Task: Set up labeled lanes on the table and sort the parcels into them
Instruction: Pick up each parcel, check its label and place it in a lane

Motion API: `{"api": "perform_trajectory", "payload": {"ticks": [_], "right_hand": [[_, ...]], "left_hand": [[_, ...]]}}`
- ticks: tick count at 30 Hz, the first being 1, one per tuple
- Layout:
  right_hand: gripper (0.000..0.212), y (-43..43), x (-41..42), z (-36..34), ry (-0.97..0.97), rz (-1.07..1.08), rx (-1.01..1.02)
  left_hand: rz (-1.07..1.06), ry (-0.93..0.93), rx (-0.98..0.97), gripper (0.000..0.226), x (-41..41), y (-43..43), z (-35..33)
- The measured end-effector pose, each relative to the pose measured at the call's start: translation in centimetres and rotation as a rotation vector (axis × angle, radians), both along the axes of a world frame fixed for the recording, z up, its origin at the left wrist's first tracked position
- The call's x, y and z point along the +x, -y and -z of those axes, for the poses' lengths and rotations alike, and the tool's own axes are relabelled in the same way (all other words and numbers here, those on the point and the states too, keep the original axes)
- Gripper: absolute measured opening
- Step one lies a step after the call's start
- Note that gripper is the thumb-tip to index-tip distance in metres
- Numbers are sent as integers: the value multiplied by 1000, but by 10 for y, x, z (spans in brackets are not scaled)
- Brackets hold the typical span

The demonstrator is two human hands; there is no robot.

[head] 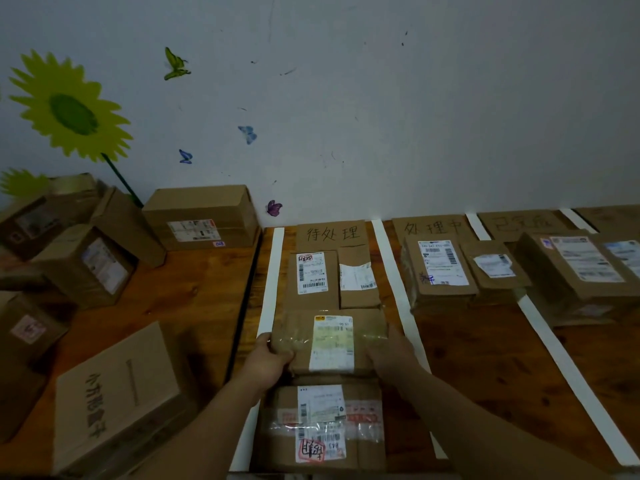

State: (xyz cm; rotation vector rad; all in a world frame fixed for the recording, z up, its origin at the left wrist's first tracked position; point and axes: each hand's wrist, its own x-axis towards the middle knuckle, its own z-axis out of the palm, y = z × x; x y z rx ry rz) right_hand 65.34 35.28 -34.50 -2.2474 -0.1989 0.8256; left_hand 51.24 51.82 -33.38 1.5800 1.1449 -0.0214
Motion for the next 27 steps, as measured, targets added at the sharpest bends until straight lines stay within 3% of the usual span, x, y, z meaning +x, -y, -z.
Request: {"api": "perform_trajectory", "payload": {"ticks": [2,5,7,10,17,23,27], "right_hand": [[65,1,-1,-6,63,-20,-58],[74,-10,-7,-23,320,-79,-119],[69,-30,-19,-44,443,-189,-75],[62,-72,-51,-80,430,-395,42],[55,-180,-164,-125,351,-690,145],[55,-272,-276,-147,324,-758,166],[56,-324,-335,-154,263,-807,179]], "left_hand": [[79,-52,37,60,1,-2,-9],[228,-84,283,80,-11,-10,-32],[327,-137,511,77,-29,-21,-52],[335,-232,689,72,-70,-50,-85],[96,-455,821,71,-229,-152,-131],[-34,-439,787,72,-369,-235,-156],[-156,-376,655,69,-429,-275,-164]]}}
